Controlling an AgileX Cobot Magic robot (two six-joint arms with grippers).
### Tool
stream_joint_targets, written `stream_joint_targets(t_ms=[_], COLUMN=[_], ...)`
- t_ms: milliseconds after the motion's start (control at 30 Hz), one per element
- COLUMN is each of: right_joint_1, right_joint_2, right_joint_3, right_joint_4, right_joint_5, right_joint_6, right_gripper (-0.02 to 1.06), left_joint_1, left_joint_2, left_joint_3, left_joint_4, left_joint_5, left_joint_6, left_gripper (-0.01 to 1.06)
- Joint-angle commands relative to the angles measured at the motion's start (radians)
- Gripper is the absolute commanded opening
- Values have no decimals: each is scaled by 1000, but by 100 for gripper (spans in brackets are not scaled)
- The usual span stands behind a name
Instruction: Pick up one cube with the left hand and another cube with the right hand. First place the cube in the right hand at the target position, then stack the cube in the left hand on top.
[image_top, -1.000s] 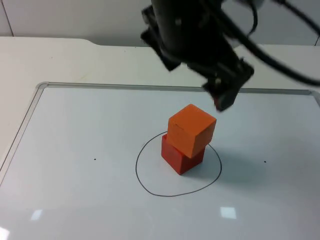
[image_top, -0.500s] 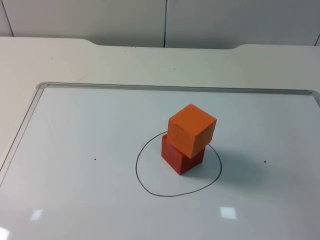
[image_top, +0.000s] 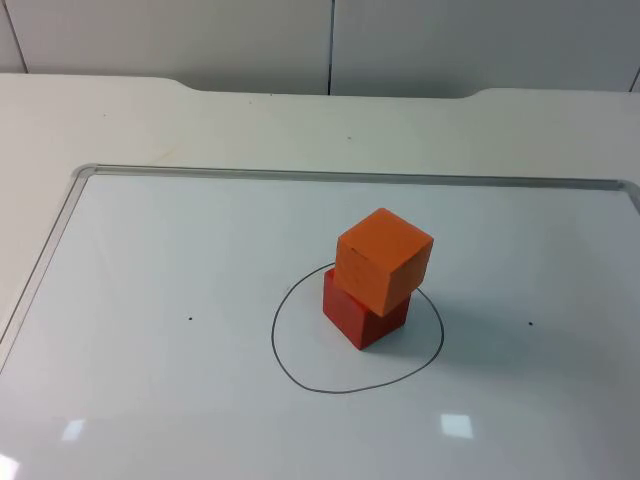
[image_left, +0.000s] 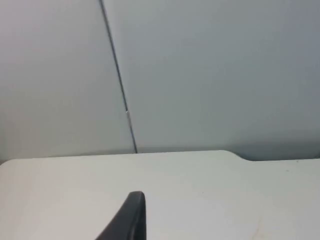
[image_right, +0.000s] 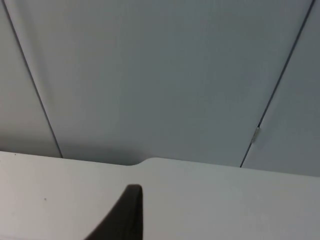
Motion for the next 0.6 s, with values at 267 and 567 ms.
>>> stream_joint_targets(t_ms=[267, 567], right_joint_1=[-1, -1], right_joint_2=[-17, -63], right_joint_3=[-6, -6], right_joint_4=[-20, -22], right_joint_5=[-27, -185], right_joint_6=[0, 68], right_gripper=[105, 105], left_joint_1=[11, 11], left_joint_2=[-10, -19], left_joint_3=[-7, -7], left_joint_4=[-7, -24], left_joint_5=[-8, -56], left_joint_6=[-7, -7], left_gripper=[105, 105])
